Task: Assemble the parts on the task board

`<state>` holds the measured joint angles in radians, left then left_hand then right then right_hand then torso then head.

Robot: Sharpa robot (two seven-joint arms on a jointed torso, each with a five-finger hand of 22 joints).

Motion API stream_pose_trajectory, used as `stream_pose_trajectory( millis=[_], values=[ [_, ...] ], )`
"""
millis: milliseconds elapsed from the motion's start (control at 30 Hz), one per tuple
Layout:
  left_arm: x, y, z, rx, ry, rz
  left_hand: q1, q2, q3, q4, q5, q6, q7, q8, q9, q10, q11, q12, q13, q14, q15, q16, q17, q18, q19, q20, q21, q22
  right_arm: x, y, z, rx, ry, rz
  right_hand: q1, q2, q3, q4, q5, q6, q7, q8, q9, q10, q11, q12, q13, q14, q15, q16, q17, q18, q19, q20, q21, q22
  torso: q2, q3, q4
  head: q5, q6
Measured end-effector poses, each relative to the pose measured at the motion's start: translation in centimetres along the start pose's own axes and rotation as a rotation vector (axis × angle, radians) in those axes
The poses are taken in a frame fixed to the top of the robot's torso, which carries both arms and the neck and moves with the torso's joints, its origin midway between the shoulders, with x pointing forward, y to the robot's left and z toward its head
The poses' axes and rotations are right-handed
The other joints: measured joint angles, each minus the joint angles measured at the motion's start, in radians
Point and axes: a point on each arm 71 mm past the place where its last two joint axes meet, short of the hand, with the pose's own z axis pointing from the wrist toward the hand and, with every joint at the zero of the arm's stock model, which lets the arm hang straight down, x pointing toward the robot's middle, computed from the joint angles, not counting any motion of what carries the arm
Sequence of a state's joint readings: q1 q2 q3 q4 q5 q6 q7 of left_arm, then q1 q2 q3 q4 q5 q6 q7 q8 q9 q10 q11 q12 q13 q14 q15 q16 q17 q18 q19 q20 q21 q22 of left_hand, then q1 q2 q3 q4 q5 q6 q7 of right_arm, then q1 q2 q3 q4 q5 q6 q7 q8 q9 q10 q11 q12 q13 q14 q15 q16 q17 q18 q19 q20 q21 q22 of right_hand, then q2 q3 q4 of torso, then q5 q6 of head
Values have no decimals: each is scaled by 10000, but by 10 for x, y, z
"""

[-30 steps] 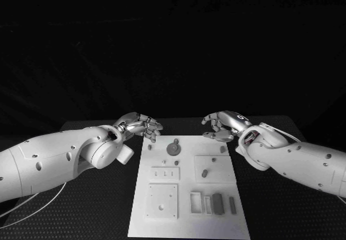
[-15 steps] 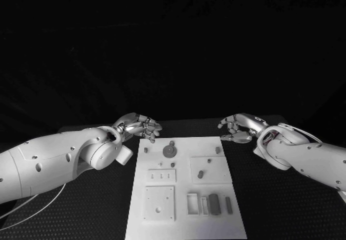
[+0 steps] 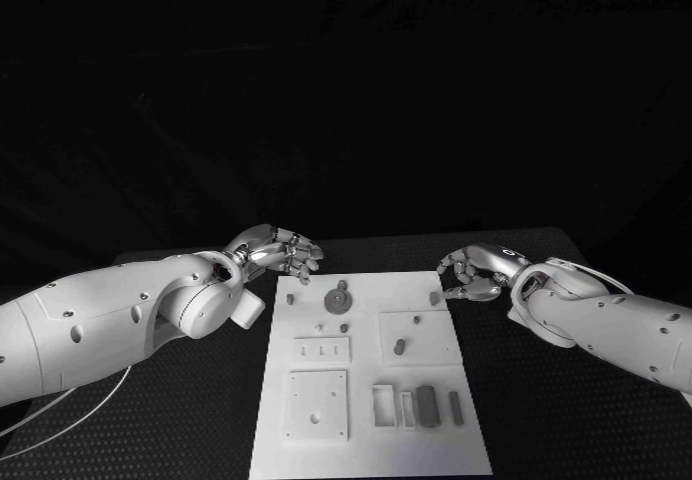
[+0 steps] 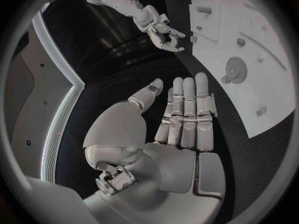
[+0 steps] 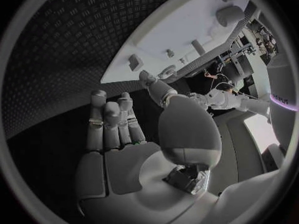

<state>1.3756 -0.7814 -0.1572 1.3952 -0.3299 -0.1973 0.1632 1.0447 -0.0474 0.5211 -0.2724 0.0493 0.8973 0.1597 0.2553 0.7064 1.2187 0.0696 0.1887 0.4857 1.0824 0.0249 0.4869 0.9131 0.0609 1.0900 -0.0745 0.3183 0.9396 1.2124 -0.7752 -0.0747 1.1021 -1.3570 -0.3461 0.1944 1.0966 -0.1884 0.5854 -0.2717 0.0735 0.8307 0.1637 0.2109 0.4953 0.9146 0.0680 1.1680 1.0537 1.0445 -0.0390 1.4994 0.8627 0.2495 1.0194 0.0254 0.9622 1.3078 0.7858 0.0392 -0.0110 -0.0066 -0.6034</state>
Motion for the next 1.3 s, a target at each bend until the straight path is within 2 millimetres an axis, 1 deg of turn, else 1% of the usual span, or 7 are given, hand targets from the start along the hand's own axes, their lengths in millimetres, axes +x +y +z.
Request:
stream_pose_trajectory(
  millis=[267,667,733,833,933,1100,1300],
  values=[
    [-1,2,0,-36,-14,-7,0,0,0,0,0,0,0,0,0,0,0,0,8,0,0,0,0,-2,0,0,0,-1,14,0,0,-64,387,81,0,0,0,0,0,-29,29,0,0,-34,35,0,1,0,1,0,0,-1,-15,16,0,0,-12,-12,51,51,-67],
    [0,2,0,-38,7,-11,-40,-40,0,0,0,-35,35,0,-9,0,0,0,17,0,0,0,8,-24,0,0,0,8,29,-1,2,-21,624,143,0,0,-1,58,0,-27,27,21,11,-34,35,59,1,-29,33,33,19,0,-16,18,1,0,-12,-25,38,41,-116],
    [0,2,0,-39,14,-12,-40,-40,0,0,0,-35,35,0,-9,0,0,0,17,0,0,0,8,-30,0,0,0,8,29,-1,3,1,598,132,-11,112,-5,62,0,34,-34,99,37,-30,31,81,1,-28,34,86,19,1,-16,18,2,0,-11,-26,38,32,-111],
    [0,2,0,-40,21,-13,-40,-40,0,0,0,-35,35,0,-9,0,0,0,17,0,0,0,17,-68,0,0,0,7,29,-3,3,39,569,114,-72,312,-30,195,0,222,-116,216,94,86,-85,168,-22,81,-65,146,19,-1,19,-13,83,0,-11,-27,45,19,-121],
    [0,2,0,-46,19,-13,-40,-40,0,0,0,-35,35,0,-9,0,0,0,17,0,0,0,17,-71,0,0,0,7,29,-3,3,51,565,110,-60,394,-30,195,0,376,-191,320,153,171,-168,168,-49,161,-106,177,19,-2,120,-77,140,0,-11,-33,52,12,-138],
    [0,2,0,-53,20,-13,-40,-40,0,0,0,-34,35,-37,-9,0,0,0,26,0,0,0,16,-76,0,0,0,7,32,-1,4,16,596,137,-105,451,-58,222,0,514,-292,423,225,238,-234,208,-82,243,-160,221,18,-1,155,-110,153,0,-11,-33,48,52,-167],
    [0,2,0,-59,38,-17,-40,-40,0,0,0,-34,35,-36,-17,0,0,0,25,0,0,0,21,-83,0,0,0,16,37,-1,4,25,640,164,-105,451,-57,222,0,587,-323,476,262,274,-269,213,-95,265,-176,223,18,-2,192,-142,196,0,-11,-34,40,81,-196]
  ],
)
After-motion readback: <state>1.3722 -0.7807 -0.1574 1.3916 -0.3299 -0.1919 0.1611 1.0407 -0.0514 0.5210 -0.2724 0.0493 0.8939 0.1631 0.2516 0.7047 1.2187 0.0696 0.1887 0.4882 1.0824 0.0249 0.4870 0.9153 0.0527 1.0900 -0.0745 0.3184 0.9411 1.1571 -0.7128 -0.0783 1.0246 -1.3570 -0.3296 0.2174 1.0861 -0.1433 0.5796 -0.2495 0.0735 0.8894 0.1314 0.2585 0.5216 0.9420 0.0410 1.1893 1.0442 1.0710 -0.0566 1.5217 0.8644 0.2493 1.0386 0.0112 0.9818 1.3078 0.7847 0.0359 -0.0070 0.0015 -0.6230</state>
